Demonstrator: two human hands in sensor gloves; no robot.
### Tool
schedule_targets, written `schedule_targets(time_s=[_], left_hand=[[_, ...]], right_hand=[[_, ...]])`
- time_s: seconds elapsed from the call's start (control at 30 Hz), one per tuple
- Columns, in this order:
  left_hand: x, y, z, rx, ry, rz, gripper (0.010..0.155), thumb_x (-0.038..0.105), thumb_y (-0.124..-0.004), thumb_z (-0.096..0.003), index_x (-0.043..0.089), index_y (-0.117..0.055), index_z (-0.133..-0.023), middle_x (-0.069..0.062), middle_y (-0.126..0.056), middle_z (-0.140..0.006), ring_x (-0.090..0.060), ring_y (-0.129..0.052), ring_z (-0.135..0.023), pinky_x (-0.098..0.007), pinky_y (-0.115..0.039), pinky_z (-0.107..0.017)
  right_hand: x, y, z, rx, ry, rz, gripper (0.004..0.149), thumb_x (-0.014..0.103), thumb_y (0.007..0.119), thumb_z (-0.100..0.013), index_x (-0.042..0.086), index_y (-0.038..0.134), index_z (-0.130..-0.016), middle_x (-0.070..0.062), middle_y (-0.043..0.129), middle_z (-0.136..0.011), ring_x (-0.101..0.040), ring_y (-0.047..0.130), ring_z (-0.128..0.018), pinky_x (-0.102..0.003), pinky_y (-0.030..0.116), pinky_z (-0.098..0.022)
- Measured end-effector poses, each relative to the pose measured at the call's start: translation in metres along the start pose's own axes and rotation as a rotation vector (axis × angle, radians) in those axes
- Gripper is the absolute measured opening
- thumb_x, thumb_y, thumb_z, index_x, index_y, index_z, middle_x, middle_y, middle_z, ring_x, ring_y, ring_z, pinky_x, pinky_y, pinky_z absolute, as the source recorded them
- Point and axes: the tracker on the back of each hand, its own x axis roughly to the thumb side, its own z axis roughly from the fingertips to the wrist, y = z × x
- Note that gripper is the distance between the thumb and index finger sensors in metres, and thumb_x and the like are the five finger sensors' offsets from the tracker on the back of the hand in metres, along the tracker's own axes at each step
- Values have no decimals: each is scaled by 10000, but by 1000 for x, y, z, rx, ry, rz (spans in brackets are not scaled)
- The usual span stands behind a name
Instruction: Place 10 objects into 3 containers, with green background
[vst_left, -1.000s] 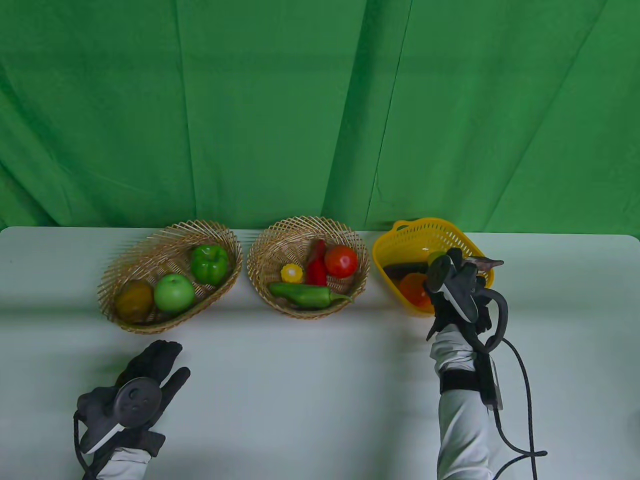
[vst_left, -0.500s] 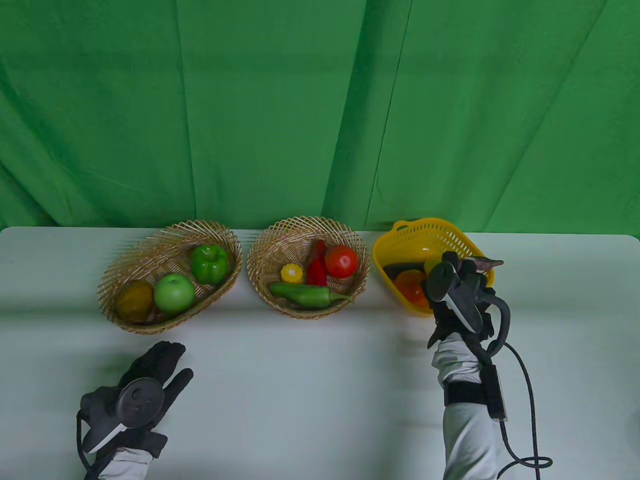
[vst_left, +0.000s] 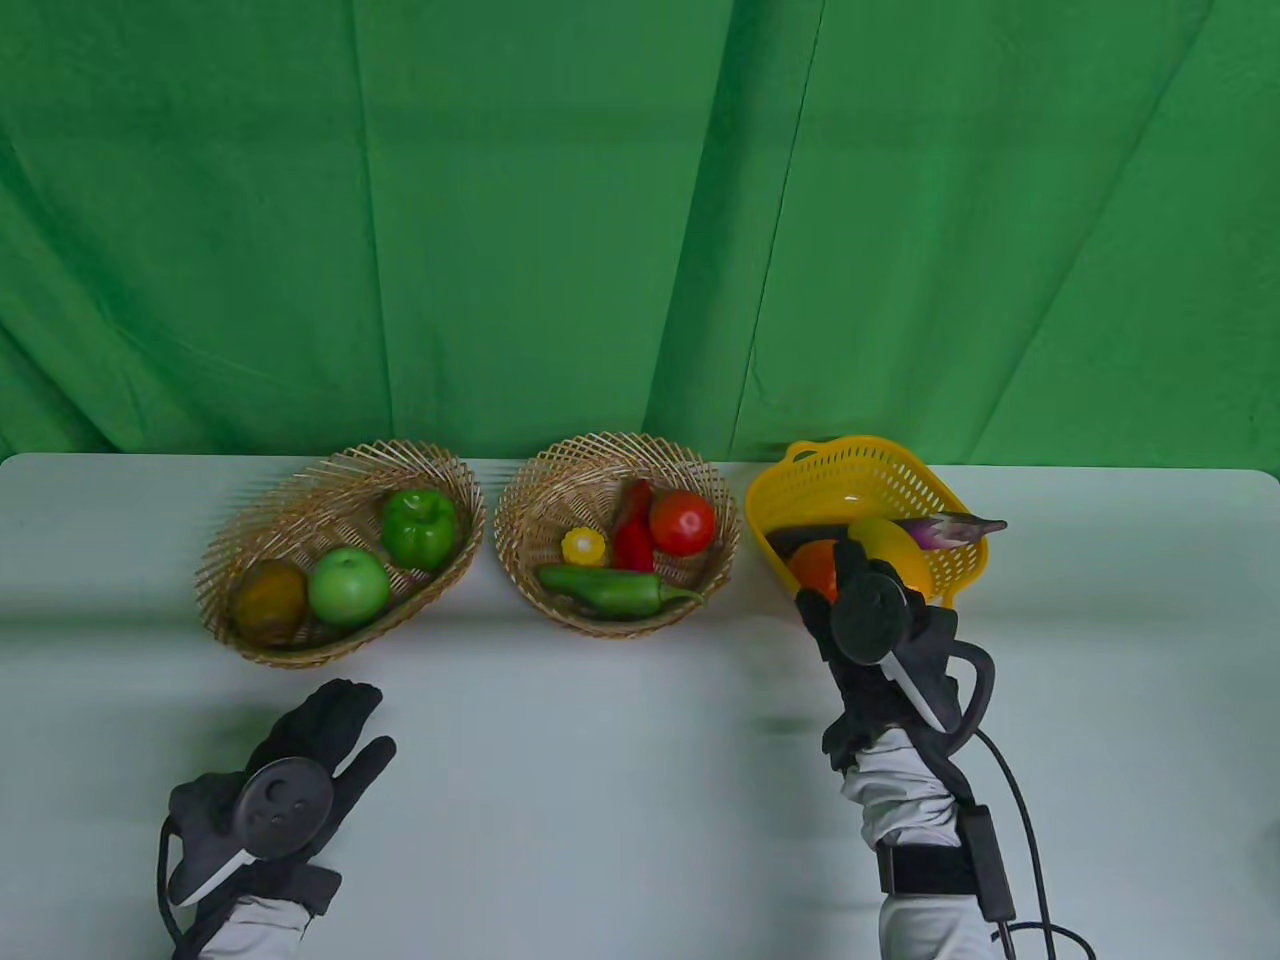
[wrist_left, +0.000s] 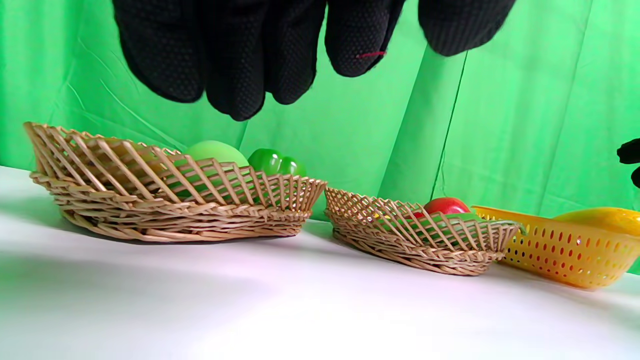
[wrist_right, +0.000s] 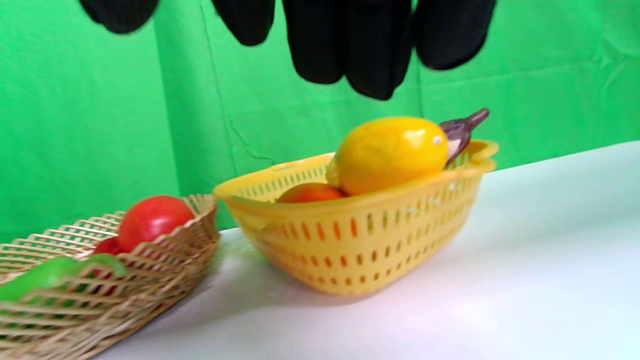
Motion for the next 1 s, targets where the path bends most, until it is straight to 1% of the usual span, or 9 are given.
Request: schedule_targets(time_s=[0.3,0.5,0.7,0.8,0.87,1.0], left_hand=[[7,-2,0,-2,-31,8,623,578,-622,-559,282,-609,-1108,-134,-750,-1109,-369,-861,-950,-538,-755,-628],[9,-4,-1,-1,-44,19,624,579,-622,-559,282,-609,-1108,-137,-751,-1109,-370,-860,-951,-538,-755,-629],[10,-5,-1,-1,-53,28,622,579,-622,-559,285,-608,-1107,-134,-751,-1109,-367,-863,-950,-536,-756,-629],[10,-5,-1,-2,-53,33,623,579,-622,-559,283,-609,-1107,-132,-751,-1109,-369,-862,-950,-536,-756,-629],[10,-5,-2,-2,-54,36,622,579,-621,-559,284,-608,-1107,-133,-752,-1108,-368,-862,-950,-536,-756,-628],[10,-5,-2,-1,-52,40,622,579,-621,-559,284,-608,-1107,-133,-749,-1109,-367,-861,-951,-536,-756,-629]], right_hand=[[16,22,48,19,-100,-10,694,590,595,-554,255,460,-1146,-170,628,-1148,-468,705,-955,-639,577,-720],[24,33,72,20,-143,11,693,591,594,-553,258,459,-1146,-174,614,-1155,-473,690,-966,-645,570,-722],[30,43,91,11,-177,17,693,591,594,-553,258,460,-1145,-171,612,-1157,-471,692,-967,-644,570,-724],[30,49,98,33,-192,-24,693,592,592,-553,260,456,-1147,-173,601,-1163,-474,681,-974,-648,565,-725],[29,53,102,21,-199,-42,693,590,596,-553,257,461,-1146,-176,603,-1161,-476,680,-974,-649,565,-725],[29,58,105,32,-210,5,690,589,594,-553,259,460,-1144,-171,601,-1161,-472,680,-975,-648,564,-725]])
